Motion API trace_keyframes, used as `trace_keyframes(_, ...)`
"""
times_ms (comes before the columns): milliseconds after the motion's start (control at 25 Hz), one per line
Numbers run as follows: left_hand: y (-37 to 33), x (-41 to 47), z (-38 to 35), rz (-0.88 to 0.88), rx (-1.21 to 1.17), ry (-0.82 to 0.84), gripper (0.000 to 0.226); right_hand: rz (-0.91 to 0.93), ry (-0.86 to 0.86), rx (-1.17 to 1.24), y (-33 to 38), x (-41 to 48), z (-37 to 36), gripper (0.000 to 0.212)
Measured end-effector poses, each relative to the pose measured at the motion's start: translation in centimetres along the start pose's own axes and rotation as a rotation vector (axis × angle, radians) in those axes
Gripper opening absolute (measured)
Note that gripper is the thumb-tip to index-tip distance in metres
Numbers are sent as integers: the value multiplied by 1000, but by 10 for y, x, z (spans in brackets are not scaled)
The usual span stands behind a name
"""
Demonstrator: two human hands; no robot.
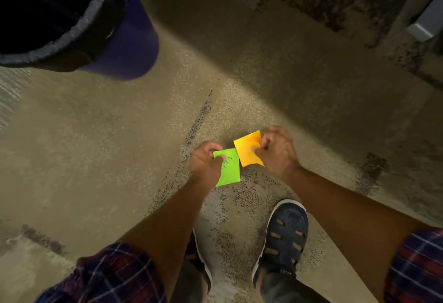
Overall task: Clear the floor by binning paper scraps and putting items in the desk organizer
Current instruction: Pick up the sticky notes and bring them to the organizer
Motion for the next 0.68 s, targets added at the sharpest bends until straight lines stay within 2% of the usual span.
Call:
trace_keyframes(120,-16,-26,20,6,-74,19,29,-3,6,195,12,-21,22,32)
trace_keyframes(280,-58,-63,49,-9,-106,7,33,18,-37,248,46,-58,60,35)
trace_keyframes(440,-116,-111,79,-54,-122,-83,41,100,-70,299,92,-101,110,35)
trace_keyframes(680,-213,-202,119,-133,-187,-105,24,141,-83,368,165,-174,198,32)
Point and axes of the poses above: each hand's wrist, its own x-axis towards the middle knuckle, its own z-axis out of the back of the hand, y = z × x, the point moved 1 cm from there along x, towards the middle knuckle, and after that the axes turned 1 degree about -y, right-handed, at the moved point
